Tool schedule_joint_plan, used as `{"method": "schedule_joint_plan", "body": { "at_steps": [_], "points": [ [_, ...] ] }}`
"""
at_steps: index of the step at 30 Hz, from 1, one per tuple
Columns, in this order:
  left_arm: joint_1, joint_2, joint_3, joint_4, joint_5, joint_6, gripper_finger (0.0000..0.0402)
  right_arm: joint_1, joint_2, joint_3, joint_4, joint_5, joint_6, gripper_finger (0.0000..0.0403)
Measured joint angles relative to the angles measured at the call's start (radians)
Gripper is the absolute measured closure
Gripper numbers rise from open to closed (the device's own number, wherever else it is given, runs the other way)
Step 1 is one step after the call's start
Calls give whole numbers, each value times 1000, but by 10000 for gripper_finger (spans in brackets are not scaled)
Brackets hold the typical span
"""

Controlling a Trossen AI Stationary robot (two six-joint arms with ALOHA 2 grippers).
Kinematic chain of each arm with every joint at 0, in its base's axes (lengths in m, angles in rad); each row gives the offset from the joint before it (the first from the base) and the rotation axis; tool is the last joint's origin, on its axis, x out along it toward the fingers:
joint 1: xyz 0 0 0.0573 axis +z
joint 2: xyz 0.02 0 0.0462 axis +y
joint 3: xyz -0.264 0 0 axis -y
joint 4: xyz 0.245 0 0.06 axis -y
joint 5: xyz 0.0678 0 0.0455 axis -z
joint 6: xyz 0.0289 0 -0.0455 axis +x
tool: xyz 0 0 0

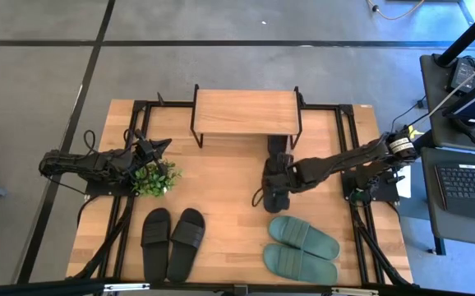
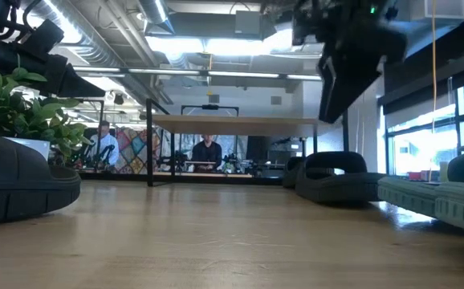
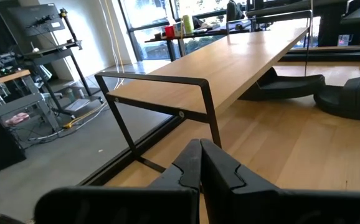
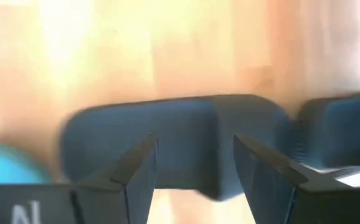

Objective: Pick and place slides into the shelf
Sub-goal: Move the black slide to the center of the table

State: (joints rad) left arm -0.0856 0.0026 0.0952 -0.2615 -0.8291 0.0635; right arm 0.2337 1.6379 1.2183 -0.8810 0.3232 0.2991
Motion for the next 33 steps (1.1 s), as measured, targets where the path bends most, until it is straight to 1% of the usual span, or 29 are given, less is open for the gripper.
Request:
{"method": "schedule_joint_plan", "body": {
  "at_steps": [5,8,11,13,16,18,25,28,33],
  "points": [
    [0,0,0,0,2,-2,401,40,0,-2,-44,-3,81,196],
    [0,0,0,0,3,-3,401,56,2,-46,6,52,97,196],
    [0,0,0,0,4,-3,401,71,2,-95,59,92,54,196],
    [0,0,0,0,4,-3,401,79,3,-128,60,146,41,196],
    [0,0,0,0,4,-3,401,85,3,-169,69,283,54,196],
    [0,0,0,0,4,-3,401,85,3,-196,82,339,53,196],
    [0,0,0,0,4,-4,401,82,3,-290,251,355,-19,196],
    [0,0,0,0,4,-4,401,82,4,-306,282,407,-18,196],
    [0,0,0,0,4,-4,401,64,4,-311,286,405,-23,207]
  ]
}}
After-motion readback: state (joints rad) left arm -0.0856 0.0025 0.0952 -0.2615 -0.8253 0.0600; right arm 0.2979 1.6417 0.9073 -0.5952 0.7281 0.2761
